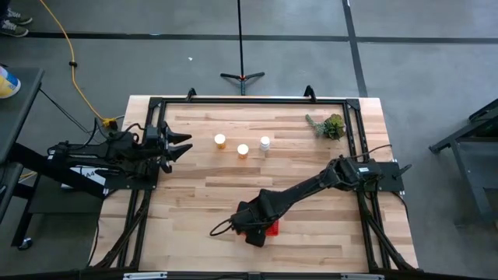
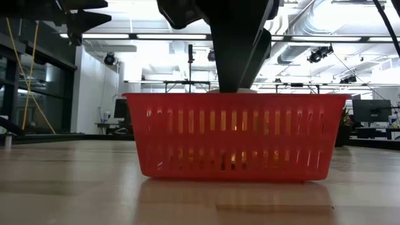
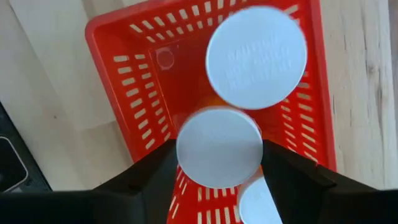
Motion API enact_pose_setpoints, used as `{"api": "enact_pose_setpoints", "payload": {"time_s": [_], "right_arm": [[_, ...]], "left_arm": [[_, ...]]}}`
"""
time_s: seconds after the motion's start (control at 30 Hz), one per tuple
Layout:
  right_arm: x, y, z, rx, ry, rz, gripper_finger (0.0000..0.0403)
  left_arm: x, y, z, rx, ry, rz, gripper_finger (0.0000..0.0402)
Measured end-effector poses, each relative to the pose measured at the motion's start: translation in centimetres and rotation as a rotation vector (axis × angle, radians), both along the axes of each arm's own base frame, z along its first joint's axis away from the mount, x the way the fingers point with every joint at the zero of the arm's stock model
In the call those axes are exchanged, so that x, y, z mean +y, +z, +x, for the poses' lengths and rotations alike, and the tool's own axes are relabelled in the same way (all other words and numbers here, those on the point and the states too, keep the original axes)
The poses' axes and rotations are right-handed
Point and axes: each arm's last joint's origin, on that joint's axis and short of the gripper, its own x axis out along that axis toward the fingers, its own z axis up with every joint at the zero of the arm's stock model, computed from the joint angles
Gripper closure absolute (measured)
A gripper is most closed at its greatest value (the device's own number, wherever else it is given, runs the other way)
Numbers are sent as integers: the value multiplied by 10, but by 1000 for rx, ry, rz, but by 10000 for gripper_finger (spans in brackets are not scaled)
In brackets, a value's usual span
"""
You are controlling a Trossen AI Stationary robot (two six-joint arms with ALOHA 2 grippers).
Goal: Pick and place pill bottles into a basket
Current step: Put the orange pill bottle into the red basket
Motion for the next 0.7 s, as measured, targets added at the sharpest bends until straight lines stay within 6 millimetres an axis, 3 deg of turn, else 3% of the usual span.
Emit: {"api": "enact_pose_setpoints", "payload": {"time_s": [0.23, 0.5, 0.7], "right_arm": [[-5, 0, 2, 5, -7, 13, 212], [-5, -2, 1, 30, -6, 30, 150], [-8, 15, -3, 5, -12, 49, 125]], "left_arm": [[0, -1, 0, 9, 0, 1, 190], [0, -1, 0, 9, 0, 0, 190], [0, -1, 0, 8, -1, 0, 190]]}}
